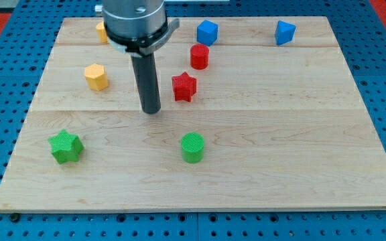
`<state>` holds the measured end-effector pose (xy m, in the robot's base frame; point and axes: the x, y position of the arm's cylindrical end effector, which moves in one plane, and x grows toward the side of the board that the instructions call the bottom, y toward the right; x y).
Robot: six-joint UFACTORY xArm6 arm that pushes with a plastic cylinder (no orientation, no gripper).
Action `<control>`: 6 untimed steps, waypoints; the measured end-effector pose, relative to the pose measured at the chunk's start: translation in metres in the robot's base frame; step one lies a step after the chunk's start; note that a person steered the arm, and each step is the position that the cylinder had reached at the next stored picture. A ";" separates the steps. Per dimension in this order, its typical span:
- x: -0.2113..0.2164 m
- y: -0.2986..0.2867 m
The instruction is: Push the red star to the middle of the board
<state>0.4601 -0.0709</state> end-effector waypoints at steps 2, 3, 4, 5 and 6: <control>-0.029 0.006; -0.032 0.028; -0.050 0.020; -0.083 0.006; -0.062 0.030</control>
